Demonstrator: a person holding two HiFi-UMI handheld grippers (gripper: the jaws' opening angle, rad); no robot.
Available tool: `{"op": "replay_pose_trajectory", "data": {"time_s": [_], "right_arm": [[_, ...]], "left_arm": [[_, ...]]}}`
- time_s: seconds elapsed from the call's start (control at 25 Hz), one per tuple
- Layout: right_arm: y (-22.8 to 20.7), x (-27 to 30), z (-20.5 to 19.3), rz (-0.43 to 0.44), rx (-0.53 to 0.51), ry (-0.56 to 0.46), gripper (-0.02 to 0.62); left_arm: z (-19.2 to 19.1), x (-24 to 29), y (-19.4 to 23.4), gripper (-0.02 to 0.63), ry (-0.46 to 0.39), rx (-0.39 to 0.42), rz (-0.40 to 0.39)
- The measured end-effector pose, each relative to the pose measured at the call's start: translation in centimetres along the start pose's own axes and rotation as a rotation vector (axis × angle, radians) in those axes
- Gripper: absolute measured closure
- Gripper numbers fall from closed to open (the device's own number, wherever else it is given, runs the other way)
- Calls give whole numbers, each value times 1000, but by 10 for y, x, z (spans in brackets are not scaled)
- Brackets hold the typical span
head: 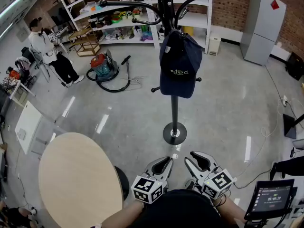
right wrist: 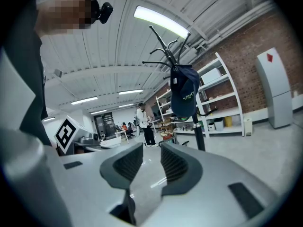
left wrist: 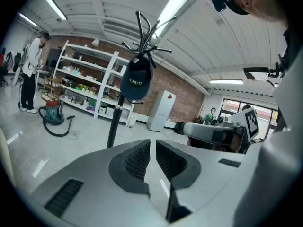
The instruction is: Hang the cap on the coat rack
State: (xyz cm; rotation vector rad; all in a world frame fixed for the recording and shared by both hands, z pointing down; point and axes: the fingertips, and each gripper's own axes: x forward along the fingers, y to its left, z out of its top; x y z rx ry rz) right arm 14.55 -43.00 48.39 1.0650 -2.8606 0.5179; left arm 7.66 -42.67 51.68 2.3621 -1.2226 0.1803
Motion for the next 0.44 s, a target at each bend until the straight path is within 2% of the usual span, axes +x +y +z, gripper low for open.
{"op": "replay_pose_trajectory", "data": {"time_s": [0.44], "right_arm": [[1,2,0,-2,4,3,472]], "left_arm": [[1,0,2,565,3,-9,-3]]}}
